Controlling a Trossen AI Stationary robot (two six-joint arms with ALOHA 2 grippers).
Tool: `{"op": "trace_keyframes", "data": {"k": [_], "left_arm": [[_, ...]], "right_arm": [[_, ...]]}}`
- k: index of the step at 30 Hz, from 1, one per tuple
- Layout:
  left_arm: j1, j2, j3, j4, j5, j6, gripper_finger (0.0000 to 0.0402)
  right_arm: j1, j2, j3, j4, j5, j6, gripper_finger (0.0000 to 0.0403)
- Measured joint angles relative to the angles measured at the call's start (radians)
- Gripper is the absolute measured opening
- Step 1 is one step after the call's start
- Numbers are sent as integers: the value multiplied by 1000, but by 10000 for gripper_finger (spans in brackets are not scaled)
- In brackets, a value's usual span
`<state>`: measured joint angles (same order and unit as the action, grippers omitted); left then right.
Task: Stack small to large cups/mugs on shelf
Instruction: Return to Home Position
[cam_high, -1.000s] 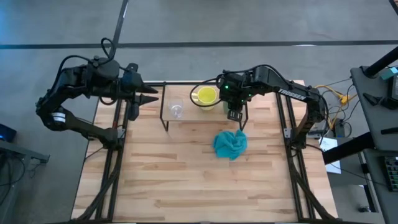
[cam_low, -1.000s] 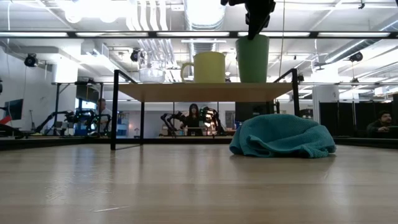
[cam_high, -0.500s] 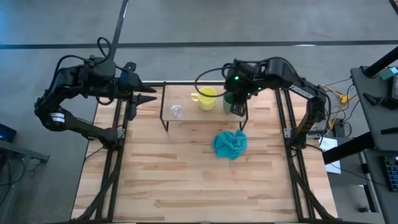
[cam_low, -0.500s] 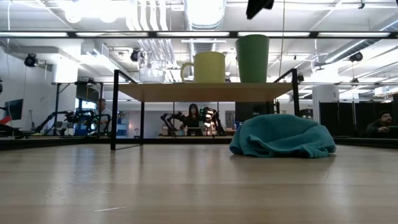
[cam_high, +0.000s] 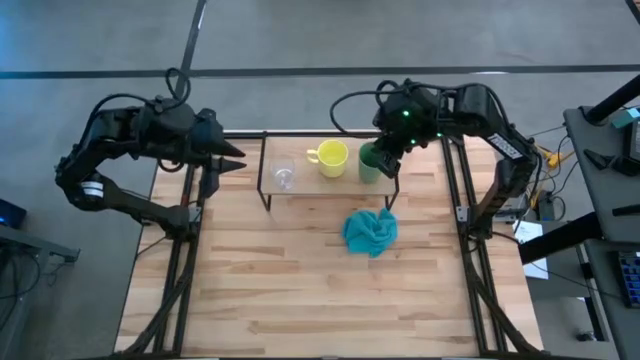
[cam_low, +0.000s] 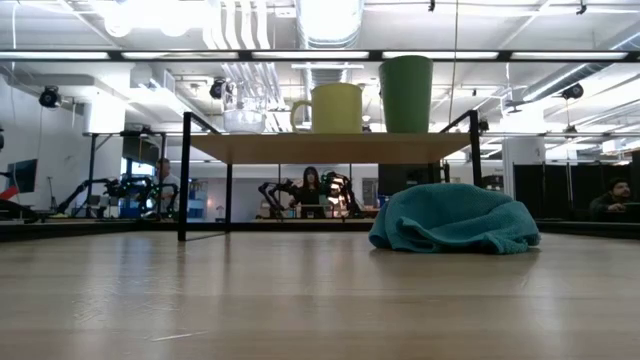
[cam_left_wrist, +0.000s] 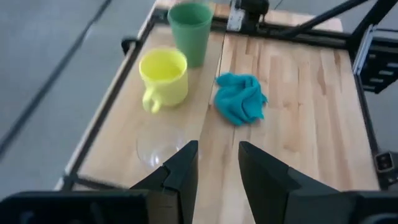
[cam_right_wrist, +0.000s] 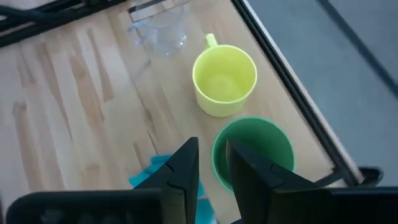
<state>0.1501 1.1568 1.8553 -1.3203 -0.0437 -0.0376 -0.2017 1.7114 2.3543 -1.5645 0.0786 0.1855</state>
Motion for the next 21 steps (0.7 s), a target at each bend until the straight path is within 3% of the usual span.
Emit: {"op": "trace_keyframes", "data": {"k": [8, 21], "left_arm": [[0, -57, -2, -10, -21, -159, 102], [0, -211, -28, 82, -42, -218, 102]], "right_arm": [[42, -28, 0, 17, -4, -96, 84], [64, -187, -6, 59, 1, -131, 70]]}}
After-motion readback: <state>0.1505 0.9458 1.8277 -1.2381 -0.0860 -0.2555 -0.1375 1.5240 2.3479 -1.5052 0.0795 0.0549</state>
